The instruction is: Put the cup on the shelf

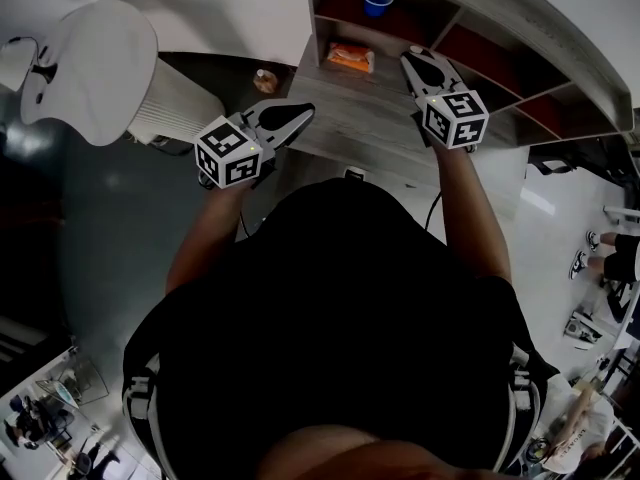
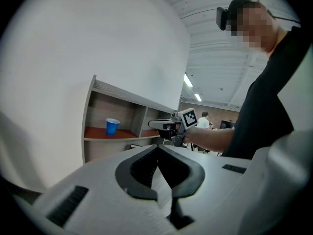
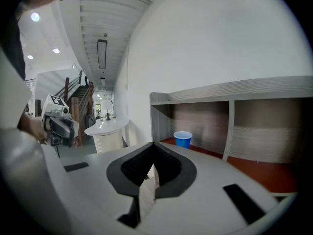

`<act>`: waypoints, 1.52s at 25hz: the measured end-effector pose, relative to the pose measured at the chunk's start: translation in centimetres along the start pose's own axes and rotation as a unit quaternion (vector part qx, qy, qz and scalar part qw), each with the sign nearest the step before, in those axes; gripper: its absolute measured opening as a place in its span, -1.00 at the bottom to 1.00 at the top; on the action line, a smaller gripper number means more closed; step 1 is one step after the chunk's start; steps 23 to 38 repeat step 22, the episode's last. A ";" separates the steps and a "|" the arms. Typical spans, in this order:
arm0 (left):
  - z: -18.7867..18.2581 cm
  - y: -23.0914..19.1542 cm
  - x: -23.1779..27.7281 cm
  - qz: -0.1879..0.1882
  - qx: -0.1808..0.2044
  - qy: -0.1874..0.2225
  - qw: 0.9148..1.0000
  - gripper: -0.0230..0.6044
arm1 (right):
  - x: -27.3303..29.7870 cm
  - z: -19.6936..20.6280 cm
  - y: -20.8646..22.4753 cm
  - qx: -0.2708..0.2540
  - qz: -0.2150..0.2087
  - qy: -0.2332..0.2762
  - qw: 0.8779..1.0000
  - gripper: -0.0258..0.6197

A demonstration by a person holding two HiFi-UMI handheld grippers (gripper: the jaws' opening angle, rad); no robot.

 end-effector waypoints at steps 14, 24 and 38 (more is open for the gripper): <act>1.1 2.7 -3.0 0.002 0.010 0.008 1.000 -0.87 | -3.9 0.6 -4.2 0.018 0.006 0.006 1.000 -0.90; 2.0 4.1 -4.4 0.009 0.013 0.005 1.000 -0.87 | -5.5 0.3 -6.1 0.024 0.009 0.012 1.000 -0.90; 2.0 4.1 -4.4 0.009 0.013 0.005 1.000 -0.87 | -5.5 0.3 -6.1 0.024 0.009 0.012 1.000 -0.90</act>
Point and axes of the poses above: the fingertips, and each gripper's own axes: x forward along the fingers, y to its right, z out of its underside, the point moved 1 cm from there along -x, backward along the fingers, and after that the axes turned 8 degrees about -x, right-handed, at the moved point
